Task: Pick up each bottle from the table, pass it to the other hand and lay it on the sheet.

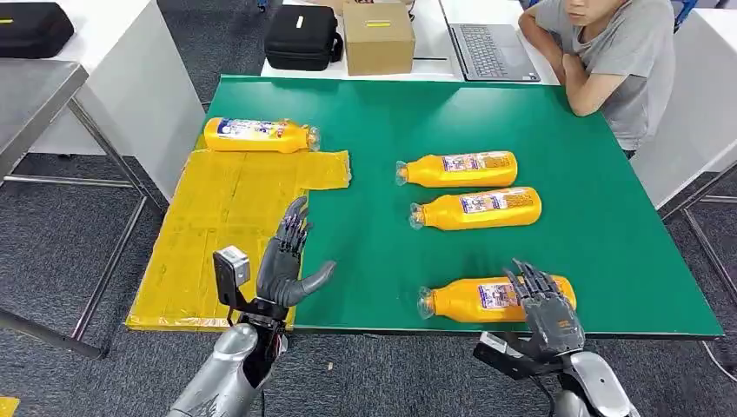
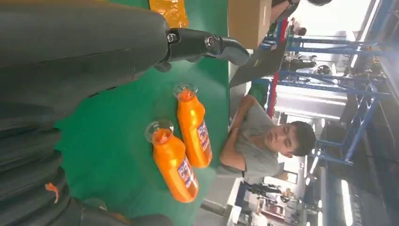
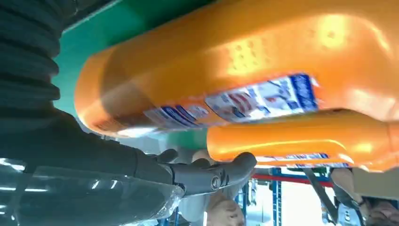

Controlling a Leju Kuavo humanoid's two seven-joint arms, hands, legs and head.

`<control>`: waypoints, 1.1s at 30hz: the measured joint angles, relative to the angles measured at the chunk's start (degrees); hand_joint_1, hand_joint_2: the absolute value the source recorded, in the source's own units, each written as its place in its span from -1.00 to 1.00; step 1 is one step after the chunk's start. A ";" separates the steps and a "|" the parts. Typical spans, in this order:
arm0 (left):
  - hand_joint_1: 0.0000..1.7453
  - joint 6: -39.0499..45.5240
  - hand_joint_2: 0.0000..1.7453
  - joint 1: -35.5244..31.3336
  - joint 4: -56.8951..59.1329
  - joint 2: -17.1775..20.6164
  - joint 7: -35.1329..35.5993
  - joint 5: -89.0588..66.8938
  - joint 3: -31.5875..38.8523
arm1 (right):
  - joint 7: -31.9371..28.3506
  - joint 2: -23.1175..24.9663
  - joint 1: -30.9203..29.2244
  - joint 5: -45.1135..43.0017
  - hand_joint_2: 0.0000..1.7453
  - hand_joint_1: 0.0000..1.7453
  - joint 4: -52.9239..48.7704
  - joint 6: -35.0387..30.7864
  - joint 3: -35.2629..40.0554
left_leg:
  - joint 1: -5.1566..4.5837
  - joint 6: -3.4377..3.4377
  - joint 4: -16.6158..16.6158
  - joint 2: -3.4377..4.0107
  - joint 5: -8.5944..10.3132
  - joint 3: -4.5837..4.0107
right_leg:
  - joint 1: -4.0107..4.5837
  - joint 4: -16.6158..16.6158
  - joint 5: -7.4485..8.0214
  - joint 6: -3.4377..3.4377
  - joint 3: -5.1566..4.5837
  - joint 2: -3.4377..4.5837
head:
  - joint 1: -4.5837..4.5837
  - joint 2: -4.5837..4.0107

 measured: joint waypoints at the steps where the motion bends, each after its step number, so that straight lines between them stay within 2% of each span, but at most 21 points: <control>1: -1.00 0.79 1.00 0.00 0.00 0.00 -0.13 -0.53 -0.13 | 0.04 0.00 0.00 -0.02 1.00 -1.00 -0.35 0.05 0.04 | 0.00 0.00 0.00 0.00 0.00 0.00 | 0.00 0.00 0.00 0.00 0.00 0.00 | 0.00 0.00; 11: -1.00 2.87 1.00 -0.33 0.00 0.00 -0.50 -1.82 -0.18 | 0.22 0.00 -0.12 0.07 1.00 -1.00 -1.84 0.99 0.26 | 0.00 0.00 0.00 -0.04 0.01 -0.02 | 0.00 0.00 0.00 0.00 0.01 -0.01 | 0.00 0.00; 28: -1.00 1.71 1.00 -0.90 0.52 0.00 1.03 -1.14 -0.18 | 2.53 0.13 -0.42 2.10 1.00 -1.00 -1.97 2.84 0.66 | 0.00 0.00 0.00 -0.04 0.01 -0.02 | 0.00 0.00 -0.01 0.00 0.01 -0.01 | 0.00 0.00; 33: -1.00 1.10 1.00 -0.94 1.22 0.00 1.00 -0.97 -0.24 | 5.03 0.11 0.14 5.77 1.00 -1.00 -2.73 2.65 0.72 | 0.00 0.00 0.00 -0.04 0.00 -0.02 | 0.00 0.00 -0.01 0.00 0.00 -0.01 | 0.00 0.00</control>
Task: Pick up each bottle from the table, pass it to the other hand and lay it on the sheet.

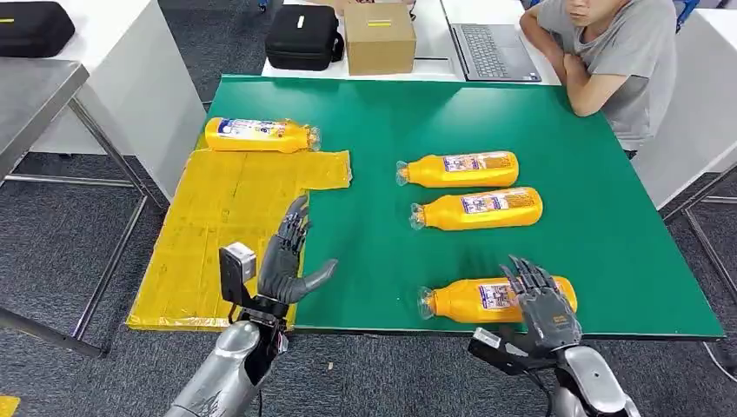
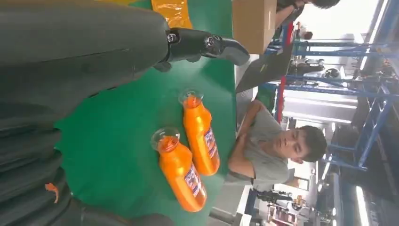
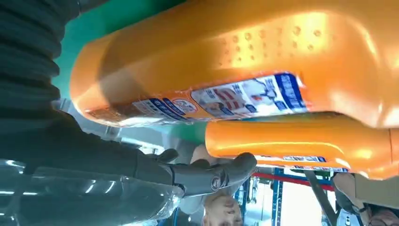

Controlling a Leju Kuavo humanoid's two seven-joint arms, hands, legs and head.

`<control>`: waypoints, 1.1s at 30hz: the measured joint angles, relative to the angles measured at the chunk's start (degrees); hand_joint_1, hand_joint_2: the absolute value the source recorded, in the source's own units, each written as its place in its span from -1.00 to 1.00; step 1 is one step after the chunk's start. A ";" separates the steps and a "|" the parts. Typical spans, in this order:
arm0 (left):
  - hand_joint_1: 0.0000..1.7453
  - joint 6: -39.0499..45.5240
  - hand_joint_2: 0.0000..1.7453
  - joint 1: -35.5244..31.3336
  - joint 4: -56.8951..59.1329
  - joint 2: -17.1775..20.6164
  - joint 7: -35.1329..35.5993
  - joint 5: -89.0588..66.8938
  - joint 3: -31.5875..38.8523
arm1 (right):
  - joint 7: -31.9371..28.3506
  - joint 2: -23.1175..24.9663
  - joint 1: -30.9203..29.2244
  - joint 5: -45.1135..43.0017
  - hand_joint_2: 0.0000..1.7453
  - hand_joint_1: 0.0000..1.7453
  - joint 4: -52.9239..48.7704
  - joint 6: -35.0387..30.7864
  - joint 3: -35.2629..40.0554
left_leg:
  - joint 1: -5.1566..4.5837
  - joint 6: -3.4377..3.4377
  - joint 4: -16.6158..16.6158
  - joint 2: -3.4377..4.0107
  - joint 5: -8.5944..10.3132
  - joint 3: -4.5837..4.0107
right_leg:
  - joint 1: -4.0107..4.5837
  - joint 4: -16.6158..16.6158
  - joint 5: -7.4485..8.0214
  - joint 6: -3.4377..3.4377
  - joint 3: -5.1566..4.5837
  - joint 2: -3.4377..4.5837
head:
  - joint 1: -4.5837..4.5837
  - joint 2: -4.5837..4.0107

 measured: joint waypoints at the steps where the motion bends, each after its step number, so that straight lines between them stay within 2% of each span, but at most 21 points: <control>1: -1.00 -0.02 1.00 0.01 0.09 0.00 0.00 0.00 -0.02 | 0.26 0.00 0.10 0.33 1.00 -1.00 -0.18 -0.02 -0.02 | 0.00 0.00 0.00 0.00 0.00 0.00 | 0.00 0.00 0.00 0.00 0.00 0.00 | 0.00 0.00; 16: -1.00 1.01 1.00 0.35 0.24 -0.02 0.00 0.33 -0.81 | 3.96 -0.39 0.80 4.33 1.00 -1.00 -1.92 -1.22 -2.45 | 0.00 0.00 0.00 0.00 0.00 -0.01 | 0.00 0.00 0.00 0.00 0.00 0.00 | 0.02 0.00; 33: -1.00 1.81 1.00 0.47 0.24 -0.04 0.02 0.33 -0.94 | 5.07 0.22 -0.63 0.83 1.00 -1.00 0.04 -2.17 -5.75 | 0.00 0.00 0.00 -0.01 0.00 -0.02 | 0.00 0.00 0.00 0.00 0.00 -0.01 | 0.00 0.00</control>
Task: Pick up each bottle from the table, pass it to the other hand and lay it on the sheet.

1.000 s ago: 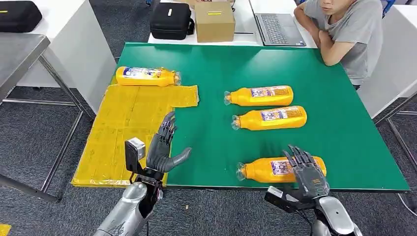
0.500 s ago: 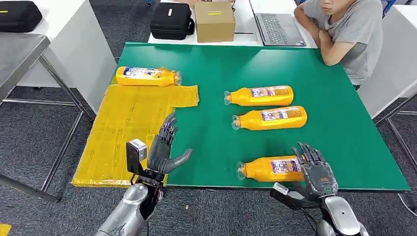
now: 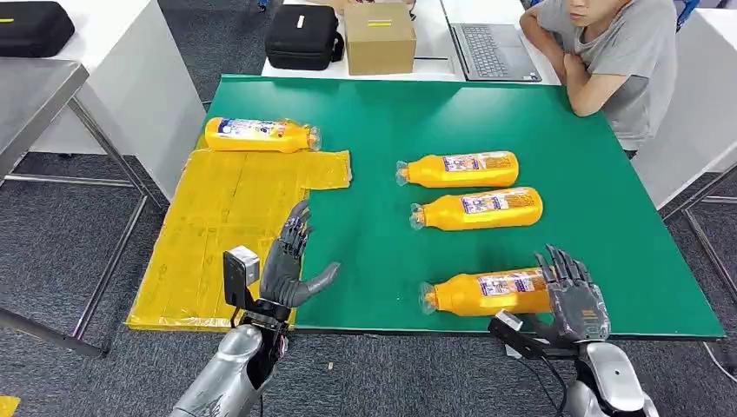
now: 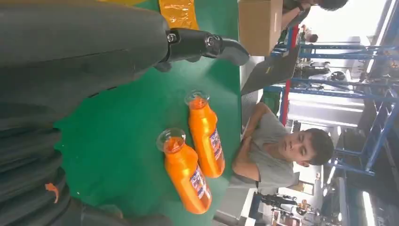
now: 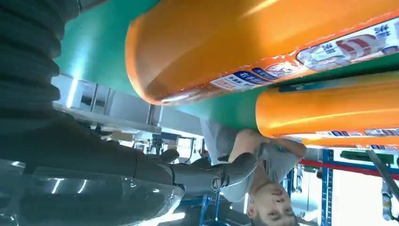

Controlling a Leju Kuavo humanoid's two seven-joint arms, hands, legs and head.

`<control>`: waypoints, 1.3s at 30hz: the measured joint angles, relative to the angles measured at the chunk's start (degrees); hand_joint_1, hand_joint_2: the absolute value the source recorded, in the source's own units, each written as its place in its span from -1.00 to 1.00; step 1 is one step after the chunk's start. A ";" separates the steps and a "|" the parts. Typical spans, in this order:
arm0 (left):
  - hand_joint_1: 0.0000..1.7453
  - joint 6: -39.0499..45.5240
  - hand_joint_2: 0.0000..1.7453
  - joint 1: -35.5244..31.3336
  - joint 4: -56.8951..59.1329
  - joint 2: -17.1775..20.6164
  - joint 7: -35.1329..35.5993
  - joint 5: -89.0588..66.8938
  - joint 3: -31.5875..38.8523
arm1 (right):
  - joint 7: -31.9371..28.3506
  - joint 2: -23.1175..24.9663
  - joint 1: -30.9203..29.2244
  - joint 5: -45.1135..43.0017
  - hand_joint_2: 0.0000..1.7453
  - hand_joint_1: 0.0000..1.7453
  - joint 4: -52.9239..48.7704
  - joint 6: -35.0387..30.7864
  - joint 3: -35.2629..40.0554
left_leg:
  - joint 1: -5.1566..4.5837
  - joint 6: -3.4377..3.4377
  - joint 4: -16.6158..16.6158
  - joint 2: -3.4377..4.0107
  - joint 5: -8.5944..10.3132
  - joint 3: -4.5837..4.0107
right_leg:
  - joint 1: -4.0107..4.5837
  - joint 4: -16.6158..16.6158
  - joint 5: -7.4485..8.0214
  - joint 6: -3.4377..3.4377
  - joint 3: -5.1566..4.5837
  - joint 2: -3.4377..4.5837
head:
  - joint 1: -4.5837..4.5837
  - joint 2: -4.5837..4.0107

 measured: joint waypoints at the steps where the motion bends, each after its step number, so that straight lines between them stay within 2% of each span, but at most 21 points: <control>1: -1.00 -0.02 1.00 -0.02 0.00 -0.02 0.02 0.00 -0.07 | -0.24 0.13 -0.07 -0.13 1.00 -1.00 0.27 0.02 -0.09 | 0.00 0.00 0.00 0.00 0.00 0.00 | 0.00 0.00 0.00 0.00 0.00 0.00 | 0.00 0.00; 19: -1.00 -1.27 1.00 -0.30 1.22 -0.28 0.11 -0.46 -0.46 | -3.37 0.79 -1.85 -3.10 1.00 -1.00 5.71 0.64 -0.90 | 0.00 0.00 0.00 0.01 0.00 0.00 | 0.00 0.00 0.00 0.00 0.00 0.00 | 0.00 0.00; 32: -1.00 -1.90 1.00 -0.53 2.56 -0.48 -0.65 -1.12 -0.46 | -2.65 0.81 -3.84 -1.29 1.00 -1.00 8.83 0.70 -0.31 | 0.00 0.00 0.00 0.05 0.00 0.13 | 0.00 -0.01 0.01 0.00 0.08 0.01 | 0.02 0.00; 33: -1.00 -1.92 1.00 -0.65 2.75 -0.50 -0.68 -1.16 -0.46 | -2.65 0.81 -4.12 -1.51 1.00 0.94 9.20 0.92 -0.26 | 0.00 0.00 0.00 0.05 0.00 0.15 | 0.00 -0.01 0.01 0.00 0.10 0.01 | 0.00 0.00; 35: -1.00 -2.08 1.00 -0.92 3.06 -0.63 -0.74 -1.18 -0.46 | -2.80 0.77 -4.50 -2.08 1.00 1.00 9.75 1.62 -0.24 | 0.00 0.00 0.00 0.05 0.00 0.17 | 0.00 -0.01 0.02 0.00 0.14 0.01 | 0.00 0.00; 39: -1.00 -2.84 1.00 -1.60 3.91 -0.87 -1.11 -1.18 -0.44 | -4.33 0.13 -4.99 -2.82 1.00 1.00 11.17 3.94 0.22 | 0.00 0.00 0.00 0.04 0.00 0.21 | 0.00 -0.01 0.02 0.01 0.17 0.01 | 0.00 0.00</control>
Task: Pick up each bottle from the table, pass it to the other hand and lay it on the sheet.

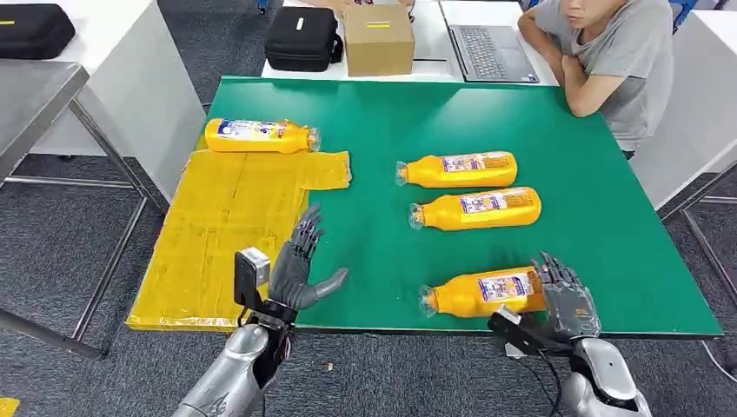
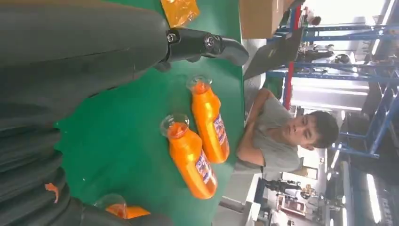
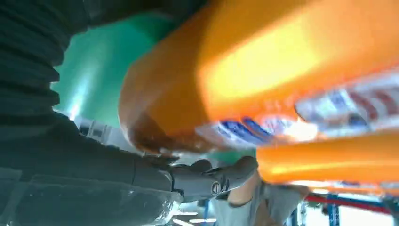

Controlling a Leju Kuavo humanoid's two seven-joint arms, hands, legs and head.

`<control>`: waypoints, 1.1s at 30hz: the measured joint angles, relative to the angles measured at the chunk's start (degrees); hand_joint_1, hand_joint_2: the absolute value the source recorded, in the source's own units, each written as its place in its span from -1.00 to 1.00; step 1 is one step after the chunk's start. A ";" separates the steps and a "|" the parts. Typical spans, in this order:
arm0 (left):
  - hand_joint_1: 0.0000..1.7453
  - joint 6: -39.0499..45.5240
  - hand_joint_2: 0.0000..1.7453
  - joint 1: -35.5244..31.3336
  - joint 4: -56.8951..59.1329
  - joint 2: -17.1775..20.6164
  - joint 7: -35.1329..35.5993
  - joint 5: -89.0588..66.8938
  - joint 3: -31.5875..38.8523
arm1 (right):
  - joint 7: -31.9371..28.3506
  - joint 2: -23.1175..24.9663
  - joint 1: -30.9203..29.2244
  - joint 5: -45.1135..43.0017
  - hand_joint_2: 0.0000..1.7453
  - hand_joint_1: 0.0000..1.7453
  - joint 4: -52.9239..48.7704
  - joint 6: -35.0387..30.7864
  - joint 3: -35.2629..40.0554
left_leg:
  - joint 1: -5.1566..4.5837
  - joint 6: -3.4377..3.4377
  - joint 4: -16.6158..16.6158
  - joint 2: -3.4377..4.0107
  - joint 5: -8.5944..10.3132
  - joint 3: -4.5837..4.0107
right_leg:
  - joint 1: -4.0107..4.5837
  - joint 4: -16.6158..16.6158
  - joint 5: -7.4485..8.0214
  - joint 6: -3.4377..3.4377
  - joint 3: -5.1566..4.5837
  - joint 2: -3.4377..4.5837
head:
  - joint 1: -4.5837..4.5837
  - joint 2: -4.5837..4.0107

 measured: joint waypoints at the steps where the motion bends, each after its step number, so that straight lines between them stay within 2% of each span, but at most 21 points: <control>1: -1.00 -0.13 1.00 -0.11 0.24 -0.02 -0.15 0.00 -0.02 | -0.22 -0.28 -0.21 0.20 1.00 1.00 0.22 0.20 0.22 | 0.00 0.00 0.00 0.00 0.00 0.01 | 0.00 0.00 0.00 0.00 0.00 0.00 | 0.00 0.00; 15: -1.00 -0.06 1.00 -0.84 1.92 -0.39 -0.44 0.09 0.00 | -1.14 -1.40 -3.20 -0.35 1.00 1.00 4.00 1.11 1.29 | 0.00 0.00 0.01 -0.02 0.00 0.17 | 0.00 -0.01 -0.01 -0.01 0.16 0.00 | 0.00 0.00; 22: -1.00 1.25 1.00 -0.87 2.05 -0.50 -0.50 0.11 -0.02 | -6.36 -0.24 -2.67 -6.56 1.00 1.00 4.50 -3.65 0.79 | 0.01 0.00 0.00 -0.01 0.00 0.16 | 0.01 0.00 -0.01 0.00 0.17 0.00 | 0.00 0.00; 33: -1.00 7.98 1.00 -0.82 1.46 -0.94 -2.45 0.39 1.09 | -16.85 3.98 0.49 -20.00 1.00 1.00 3.82 -9.42 -2.16 | 0.02 -0.01 -0.01 -0.05 0.00 -0.05 | 0.01 0.03 -0.03 -0.02 0.00 -0.01 | 0.00 0.00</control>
